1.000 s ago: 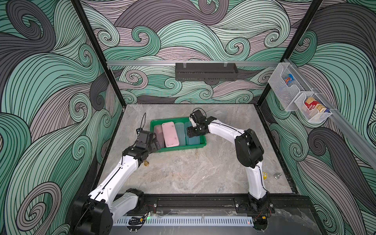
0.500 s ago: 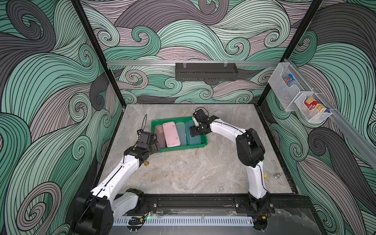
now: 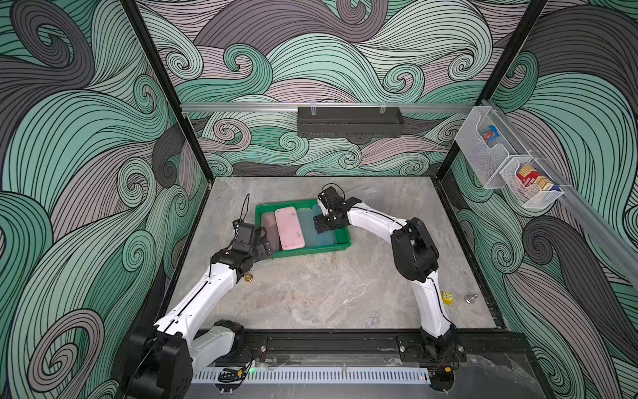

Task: Put the pencil case into the storage box
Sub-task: Adjust the pencil case in the storage box, then reset both arms

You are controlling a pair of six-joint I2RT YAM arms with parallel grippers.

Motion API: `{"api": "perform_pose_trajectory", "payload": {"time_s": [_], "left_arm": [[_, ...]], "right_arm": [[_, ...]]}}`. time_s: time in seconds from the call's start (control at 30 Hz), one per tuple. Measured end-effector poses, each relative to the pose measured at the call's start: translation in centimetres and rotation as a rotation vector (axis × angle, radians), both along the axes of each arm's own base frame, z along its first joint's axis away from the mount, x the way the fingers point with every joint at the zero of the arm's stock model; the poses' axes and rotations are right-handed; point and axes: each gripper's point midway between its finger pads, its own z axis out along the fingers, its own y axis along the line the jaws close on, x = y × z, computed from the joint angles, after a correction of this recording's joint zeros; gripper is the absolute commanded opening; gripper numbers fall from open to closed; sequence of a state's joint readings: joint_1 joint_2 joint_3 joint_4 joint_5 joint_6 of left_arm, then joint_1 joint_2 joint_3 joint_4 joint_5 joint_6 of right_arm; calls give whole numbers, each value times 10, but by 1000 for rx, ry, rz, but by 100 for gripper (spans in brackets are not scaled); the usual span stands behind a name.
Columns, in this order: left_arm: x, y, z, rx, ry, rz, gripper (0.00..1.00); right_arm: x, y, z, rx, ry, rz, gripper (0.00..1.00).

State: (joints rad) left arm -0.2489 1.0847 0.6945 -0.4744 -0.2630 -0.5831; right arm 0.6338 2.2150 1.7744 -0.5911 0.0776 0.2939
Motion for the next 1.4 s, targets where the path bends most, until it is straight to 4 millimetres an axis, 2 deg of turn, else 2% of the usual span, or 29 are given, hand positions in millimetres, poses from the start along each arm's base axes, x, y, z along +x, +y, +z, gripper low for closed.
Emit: {"api": "perform_pose_trajectory", "payload": {"time_s": [0.2, 0.3, 0.43, 0.47, 0.5, 0.53, 0.6, 0.67, 0.77, 0.87, 0.97, 1.07, 1.13, 1.3, 1.4], "left_arm": [[0, 0, 0, 3, 0, -5, 92], [1, 0, 1, 2, -3, -6, 92], [1, 0, 1, 3, -4, -7, 92], [1, 0, 1, 5, -6, -9, 92], [1, 0, 2, 7, -8, -11, 92], [2, 0, 3, 10, -14, -14, 92], [5, 0, 8, 17, -41, -24, 94], [11, 0, 14, 30, -94, -40, 96], [18, 2, 14, 58, -180, -72, 99], [18, 5, 3, 108, -244, -120, 99], [20, 8, -2, 167, -283, -168, 99], [28, 10, 6, 222, -340, -199, 99], [36, 13, 7, 253, -371, -207, 99], [43, 19, -27, 278, -289, -245, 98], [48, 18, -31, 275, -283, -268, 98]], "right_arm": [[-1, -7, 0, -8, -5, -12, 67], [-12, -23, 7, -26, -1, -26, 67], [-22, -50, 42, -18, -42, -61, 68], [-24, -58, 56, -8, -68, -72, 74], [-25, -66, 67, -1, -89, -80, 83], [-28, -75, 80, 5, -116, -91, 98], [-34, -95, 98, 15, -167, -109, 99], [-43, -128, 106, 28, -210, -151, 99], [-58, -190, 95, 28, -251, -257, 99], [-74, -253, 67, 21, -266, -393, 99], [-89, -295, 38, -2, -276, -488, 99], [-96, -310, 21, -27, -324, -505, 99], [-95, -313, 18, -27, -382, -499, 99], [-79, -313, 14, -27, -500, -464, 99], [-65, -313, 21, -31, -559, -452, 99]]}}
